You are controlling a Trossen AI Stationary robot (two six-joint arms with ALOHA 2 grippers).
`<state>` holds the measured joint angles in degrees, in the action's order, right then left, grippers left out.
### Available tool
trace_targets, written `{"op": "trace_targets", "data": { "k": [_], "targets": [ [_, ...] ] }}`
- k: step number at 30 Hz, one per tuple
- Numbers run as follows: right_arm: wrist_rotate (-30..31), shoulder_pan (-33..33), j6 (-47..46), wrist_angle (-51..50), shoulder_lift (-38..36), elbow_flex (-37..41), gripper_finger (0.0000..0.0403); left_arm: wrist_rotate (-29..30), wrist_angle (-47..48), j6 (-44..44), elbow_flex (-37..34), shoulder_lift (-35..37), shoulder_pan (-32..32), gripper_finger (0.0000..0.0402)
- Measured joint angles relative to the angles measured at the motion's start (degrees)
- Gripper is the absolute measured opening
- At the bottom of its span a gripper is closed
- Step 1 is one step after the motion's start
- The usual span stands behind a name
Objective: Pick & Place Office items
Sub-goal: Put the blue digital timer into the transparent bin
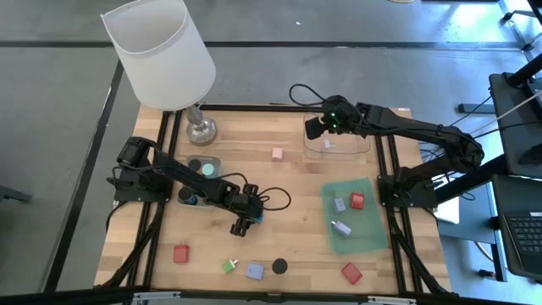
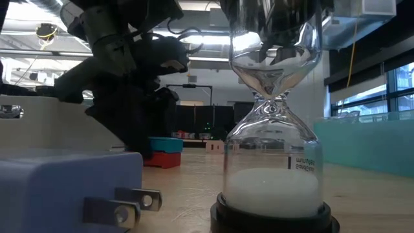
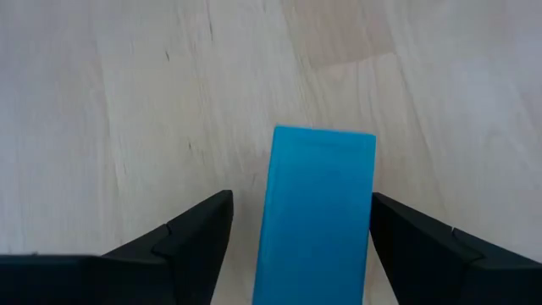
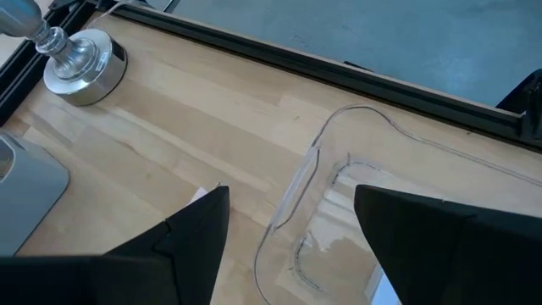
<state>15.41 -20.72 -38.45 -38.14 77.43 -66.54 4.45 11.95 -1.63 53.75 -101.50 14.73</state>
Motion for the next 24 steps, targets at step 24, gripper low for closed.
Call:
{"op": "trace_targets", "data": {
  "k": [24],
  "targets": [
    [0.03,0.02,0.06,-0.01,0.0,0.0,0.0258,0.52,0.23,-2.34,0.0,0.22,-0.01,0.0199]
  ]
}}
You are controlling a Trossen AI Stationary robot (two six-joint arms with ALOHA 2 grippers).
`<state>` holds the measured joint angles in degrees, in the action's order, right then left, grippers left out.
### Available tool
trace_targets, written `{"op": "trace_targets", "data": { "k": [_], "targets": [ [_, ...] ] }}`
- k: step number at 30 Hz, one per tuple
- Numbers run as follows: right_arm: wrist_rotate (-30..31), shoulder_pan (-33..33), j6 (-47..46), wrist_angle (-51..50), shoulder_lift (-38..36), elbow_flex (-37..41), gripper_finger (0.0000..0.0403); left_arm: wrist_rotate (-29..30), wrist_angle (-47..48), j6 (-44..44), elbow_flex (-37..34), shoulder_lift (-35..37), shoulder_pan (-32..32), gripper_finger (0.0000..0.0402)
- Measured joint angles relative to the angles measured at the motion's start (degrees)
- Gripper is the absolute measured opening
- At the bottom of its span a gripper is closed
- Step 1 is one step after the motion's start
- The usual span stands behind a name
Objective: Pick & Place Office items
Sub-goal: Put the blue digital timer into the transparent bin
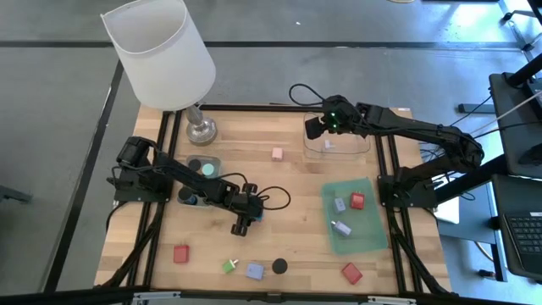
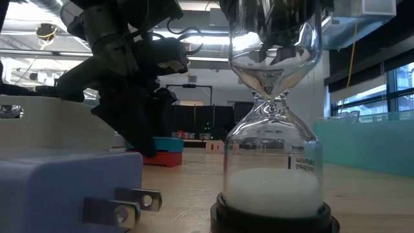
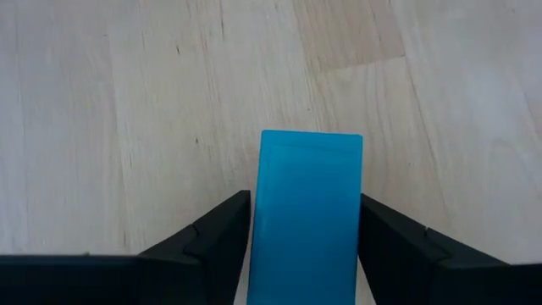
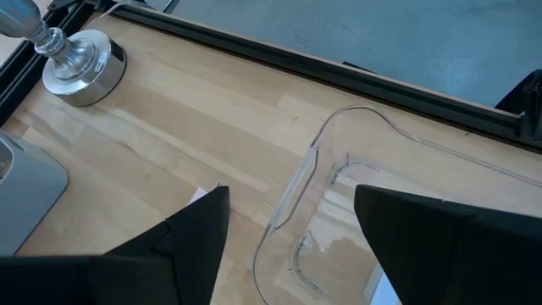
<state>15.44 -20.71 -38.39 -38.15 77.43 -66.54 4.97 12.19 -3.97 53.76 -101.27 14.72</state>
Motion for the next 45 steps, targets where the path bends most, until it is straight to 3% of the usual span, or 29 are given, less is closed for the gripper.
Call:
{"op": "trace_targets", "data": {
  "k": [6,27,35,40,45],
  "targets": [
    [0.0,0.0,0.0,0.02,0.0,-0.02,0.0258,-0.02,0.0,0.07,0.0,0.02,0.0,0.0216],
    [0.15,0.0,-0.02,0.0,0.0,0.0,0.0258,3.85,5.28,1.61,3.37,0.09,0.99,0.0199],
    [0.12,-0.01,-0.02,0.0,0.0,0.0,0.0258,4.29,5.6,-0.39,3.37,0.09,1.19,0.0158],
    [-0.52,-0.01,-0.01,0.02,0.0,-0.01,0.0259,6.91,6.15,-0.37,3.36,0.47,1.67,0.0149],
    [-8.28,-0.02,-0.55,0.96,0.0,-0.02,0.0259,15.41,8.71,0.45,3.68,3.26,2.18,0.015]
  ]
}}
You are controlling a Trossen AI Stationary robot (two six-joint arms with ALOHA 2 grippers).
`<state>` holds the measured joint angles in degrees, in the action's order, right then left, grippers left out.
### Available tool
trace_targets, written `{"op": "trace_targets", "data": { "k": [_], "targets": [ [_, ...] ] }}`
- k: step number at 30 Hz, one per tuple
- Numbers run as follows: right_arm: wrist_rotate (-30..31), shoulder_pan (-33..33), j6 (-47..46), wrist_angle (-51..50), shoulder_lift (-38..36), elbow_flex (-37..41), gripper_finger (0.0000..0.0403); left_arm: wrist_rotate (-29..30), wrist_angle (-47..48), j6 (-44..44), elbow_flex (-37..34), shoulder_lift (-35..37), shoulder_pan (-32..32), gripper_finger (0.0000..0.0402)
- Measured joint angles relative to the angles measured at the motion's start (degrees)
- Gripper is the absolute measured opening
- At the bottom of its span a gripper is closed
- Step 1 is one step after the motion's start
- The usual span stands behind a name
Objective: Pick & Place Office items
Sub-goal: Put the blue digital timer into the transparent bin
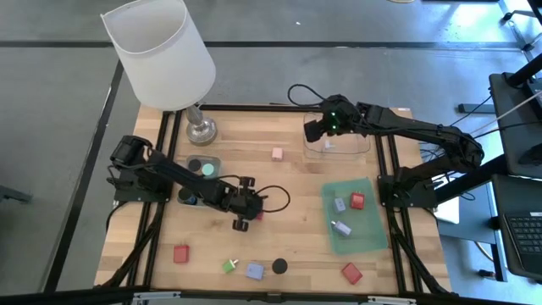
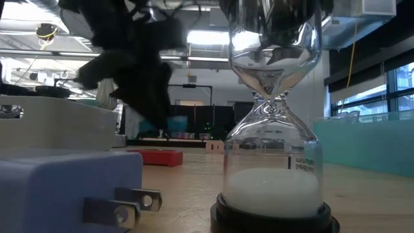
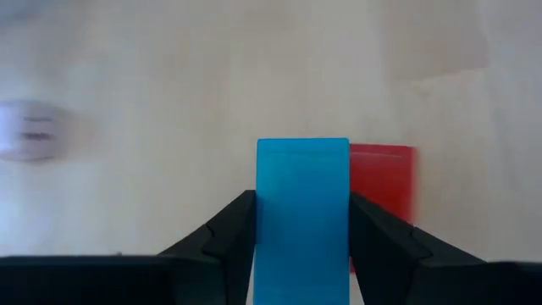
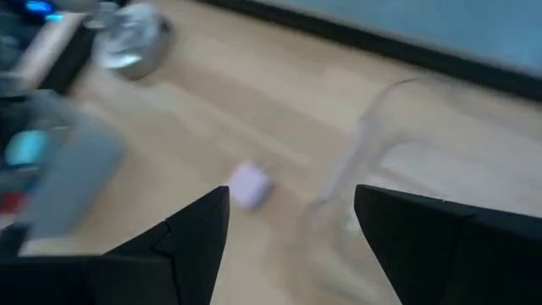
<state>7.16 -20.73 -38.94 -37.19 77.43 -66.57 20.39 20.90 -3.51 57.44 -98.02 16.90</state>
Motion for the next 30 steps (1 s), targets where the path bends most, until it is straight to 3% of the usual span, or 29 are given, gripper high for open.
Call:
{"op": "trace_targets", "data": {
  "k": [5,9,12,17,23,30],
  "targets": [
    [-7.01,1.83,-4.7,6.11,0.0,0.01,0.0259,12.76,0.25,-1.15,2.02,4.27,-1.11,0.0157],
    [-7.87,5.98,-6.08,12.45,0.0,0.0,0.0259,24.02,0.04,-1.28,4.6,7.59,-2.28,0.0152],
    [-7.86,9.16,-6.32,16.86,0.0,0.0,0.0259,29.23,-0.1,-1.26,6.25,9.46,-3.38,0.0154],
    [-6.88,13.24,-7.25,22.78,0.2,0.0,0.0259,31.36,-3.0,-0.92,9.3,9.69,-5.09,0.0155],
    [-2.65,17.3,-9.91,24.91,2.16,-0.02,0.0259,30.42,-14.58,7.72,9.7,9.44,-6.7,0.0154],
    [-1.55,19.67,-9.88,27.27,2.84,-0.02,0.0259,29.39,-15.98,9.25,9.7,9.44,-7.78,0.0153]
  ]
}}
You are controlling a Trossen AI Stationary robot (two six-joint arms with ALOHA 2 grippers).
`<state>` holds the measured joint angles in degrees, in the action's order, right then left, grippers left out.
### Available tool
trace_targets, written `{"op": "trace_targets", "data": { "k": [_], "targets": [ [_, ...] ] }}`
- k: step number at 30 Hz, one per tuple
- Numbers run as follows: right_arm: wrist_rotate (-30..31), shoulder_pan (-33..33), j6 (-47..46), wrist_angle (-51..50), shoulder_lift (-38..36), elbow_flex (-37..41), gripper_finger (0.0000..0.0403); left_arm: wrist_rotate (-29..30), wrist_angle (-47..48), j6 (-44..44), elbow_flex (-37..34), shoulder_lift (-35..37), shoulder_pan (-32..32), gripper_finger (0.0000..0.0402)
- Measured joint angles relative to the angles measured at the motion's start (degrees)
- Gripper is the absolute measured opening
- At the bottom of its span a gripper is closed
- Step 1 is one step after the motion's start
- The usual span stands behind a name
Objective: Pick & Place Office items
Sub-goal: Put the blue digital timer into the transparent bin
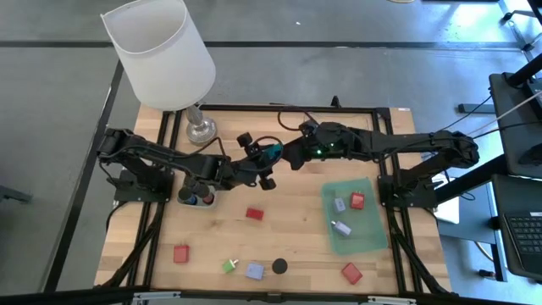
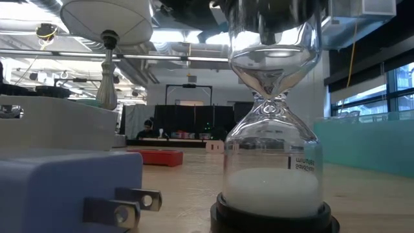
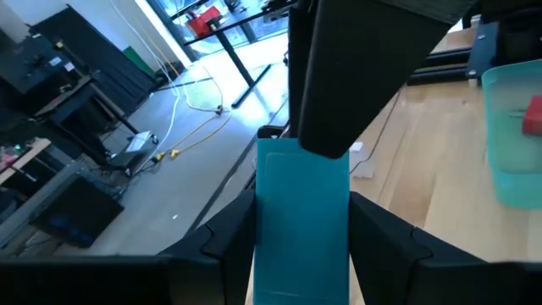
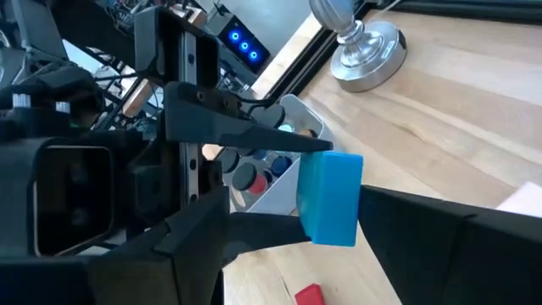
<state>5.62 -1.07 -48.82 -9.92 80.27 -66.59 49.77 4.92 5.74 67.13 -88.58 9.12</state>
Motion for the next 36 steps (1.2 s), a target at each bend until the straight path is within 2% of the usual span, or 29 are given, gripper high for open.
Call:
{"op": "trace_targets", "data": {
  "k": [9,13,17,26,31,36],
  "targets": [
    [0.14,0.2,0.2,0.29,0.44,0.0,0.0258,-0.3,-0.96,2.0,0.0,-0.02,-0.02,0.0153],
    [0.12,0.2,0.2,0.26,0.72,0.0,0.0239,-0.24,-1.4,3.25,0.0,-0.06,0.05,0.0155],
    [0.14,0.18,0.2,0.08,0.7,0.0,0.0195,-0.24,-2.56,3.3,0.0,-0.07,0.05,0.0156],
    [0.18,0.16,-0.09,-0.27,0.72,0.04,0.0066,0.46,-2.77,2.89,0.0,-0.02,0.77,0.0166],
    [-0.57,0.22,0.42,-0.09,0.7,0.04,0.0065,-0.57,-4.1,1.71,0.0,-0.04,1.54,0.0181],
    [-1.18,-0.49,2.77,-0.35,0.7,0.04,0.0075,-1.21,-4.33,-7.58,0.0,-0.04,2.09,0.0192]
  ]
}}
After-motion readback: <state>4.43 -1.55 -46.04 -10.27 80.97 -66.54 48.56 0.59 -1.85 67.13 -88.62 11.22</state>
